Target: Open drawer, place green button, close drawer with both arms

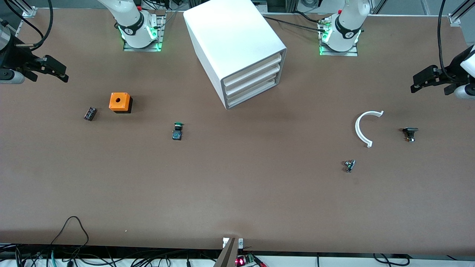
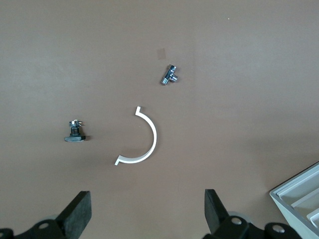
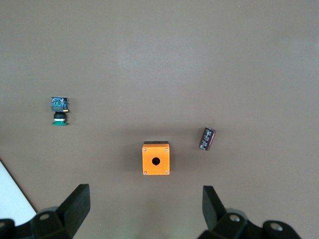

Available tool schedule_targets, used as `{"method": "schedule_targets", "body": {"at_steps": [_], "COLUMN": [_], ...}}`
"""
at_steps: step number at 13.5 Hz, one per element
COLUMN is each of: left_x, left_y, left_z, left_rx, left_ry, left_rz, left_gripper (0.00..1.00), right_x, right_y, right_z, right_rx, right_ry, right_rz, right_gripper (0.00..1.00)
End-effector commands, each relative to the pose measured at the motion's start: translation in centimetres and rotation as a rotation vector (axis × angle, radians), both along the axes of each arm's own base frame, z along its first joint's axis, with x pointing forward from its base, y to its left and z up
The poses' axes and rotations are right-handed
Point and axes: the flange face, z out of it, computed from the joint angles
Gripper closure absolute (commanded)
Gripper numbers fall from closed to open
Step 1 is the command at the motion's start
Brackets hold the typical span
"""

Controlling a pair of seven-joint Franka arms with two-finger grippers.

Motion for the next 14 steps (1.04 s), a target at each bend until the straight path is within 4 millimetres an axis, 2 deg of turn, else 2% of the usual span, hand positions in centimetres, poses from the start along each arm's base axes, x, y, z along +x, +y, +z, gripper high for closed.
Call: {"method": "schedule_targets", "body": {"at_steps": [1, 3, 4, 6, 7, 8, 9, 10, 11, 12, 14], "left_x": [0.3, 0.3, 0.5, 1.5, 1.6, 1.7, 2.0, 2.4, 3.5, 4.2, 3.9], "left_y": [0.0, -0.7, -1.0, -2.3, -2.4, -2.4, -3.0, -3.6, -3.8, -5.0, -7.7], "left_z": [0.6, 1.0, 1.9, 0.5, -0.1, -0.6, -1.9, -2.8, -5.6, -9.9, -15.4], "left_rx": [-0.019, -0.015, -0.018, -0.020, -0.021, -0.024, -0.025, -0.028, -0.052, -0.069, -0.147], "left_ry": [-0.002, -0.011, -0.025, 0.004, 0.015, 0.022, 0.045, 0.059, 0.099, 0.177, 0.290], "left_rz": [-0.024, -0.037, -0.031, -0.064, -0.069, -0.069, -0.079, -0.089, -0.091, -0.109, -0.133], "left_gripper": [0.00, 0.00, 0.00, 0.00, 0.00, 0.00, 0.00, 0.00, 0.00, 0.00, 0.00], "right_x": [0.6, 2.3, 3.1, 3.5, 3.8, 4.0, 4.6, 4.8, 5.4, 6.1, 7.6], "right_y": [-0.1, 1.4, 2.2, 2.2, 2.9, 4.4, 5.6, 7.3, 9.1, 10.2, 11.1], "right_z": [-0.8, -2.9, -3.3, -4.5, -5.3, -5.5, -6.8, -7.1, -7.9, -8.8, -11.0], "right_rx": [0.002, -0.001, -0.002, 0.004, 0.003, 0.004, 0.000, -0.006, -0.015, -0.019, -0.020], "right_ry": [0.025, 0.061, 0.074, 0.112, 0.125, 0.126, 0.138, 0.139, 0.133, 0.123, 0.141], "right_rz": [0.007, 0.034, 0.046, 0.043, 0.043, 0.080, 0.102, 0.127, 0.161, 0.178, 0.196], "right_gripper": [0.00, 0.00, 0.00, 0.00, 0.00, 0.00, 0.00, 0.00, 0.00, 0.00, 0.00]}}
